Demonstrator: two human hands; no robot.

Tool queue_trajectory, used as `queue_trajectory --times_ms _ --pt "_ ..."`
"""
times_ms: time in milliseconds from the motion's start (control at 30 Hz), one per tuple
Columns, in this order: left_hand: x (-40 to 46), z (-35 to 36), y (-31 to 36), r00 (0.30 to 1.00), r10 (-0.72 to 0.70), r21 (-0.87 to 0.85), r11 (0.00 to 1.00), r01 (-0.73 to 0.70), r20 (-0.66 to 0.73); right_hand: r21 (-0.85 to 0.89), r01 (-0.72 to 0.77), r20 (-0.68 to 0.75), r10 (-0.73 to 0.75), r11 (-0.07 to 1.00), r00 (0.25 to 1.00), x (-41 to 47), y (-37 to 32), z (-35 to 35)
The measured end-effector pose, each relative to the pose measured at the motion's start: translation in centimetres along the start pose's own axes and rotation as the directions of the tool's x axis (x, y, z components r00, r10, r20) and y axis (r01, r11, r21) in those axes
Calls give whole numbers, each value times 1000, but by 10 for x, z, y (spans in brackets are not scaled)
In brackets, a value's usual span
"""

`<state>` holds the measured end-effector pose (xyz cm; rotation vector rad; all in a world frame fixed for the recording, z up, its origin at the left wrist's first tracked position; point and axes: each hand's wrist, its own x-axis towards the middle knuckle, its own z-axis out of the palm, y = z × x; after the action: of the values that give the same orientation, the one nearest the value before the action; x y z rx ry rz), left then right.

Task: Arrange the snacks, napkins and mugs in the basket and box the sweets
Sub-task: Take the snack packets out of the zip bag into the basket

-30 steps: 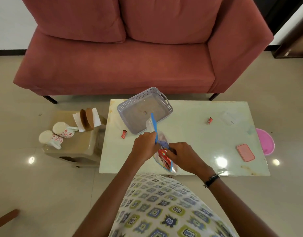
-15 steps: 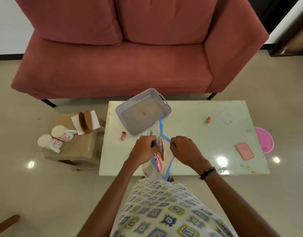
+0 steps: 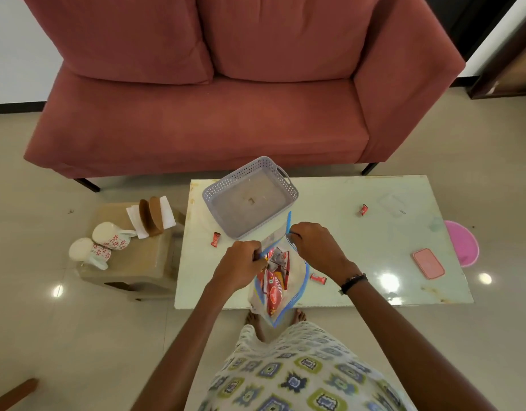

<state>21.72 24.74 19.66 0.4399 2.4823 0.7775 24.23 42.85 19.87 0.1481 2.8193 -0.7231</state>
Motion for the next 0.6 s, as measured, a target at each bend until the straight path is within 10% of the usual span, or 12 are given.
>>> queue_trajectory --times_ms 333,600 --pt "12 1 17 989 77 366 930 -24 -129 96 159 0 -160 983 987 -6 2 -13" --pt "17 -6 6 993 -74 -73 995 67 -89 -52 -31 -100 26 998 995 -5 26 -25"
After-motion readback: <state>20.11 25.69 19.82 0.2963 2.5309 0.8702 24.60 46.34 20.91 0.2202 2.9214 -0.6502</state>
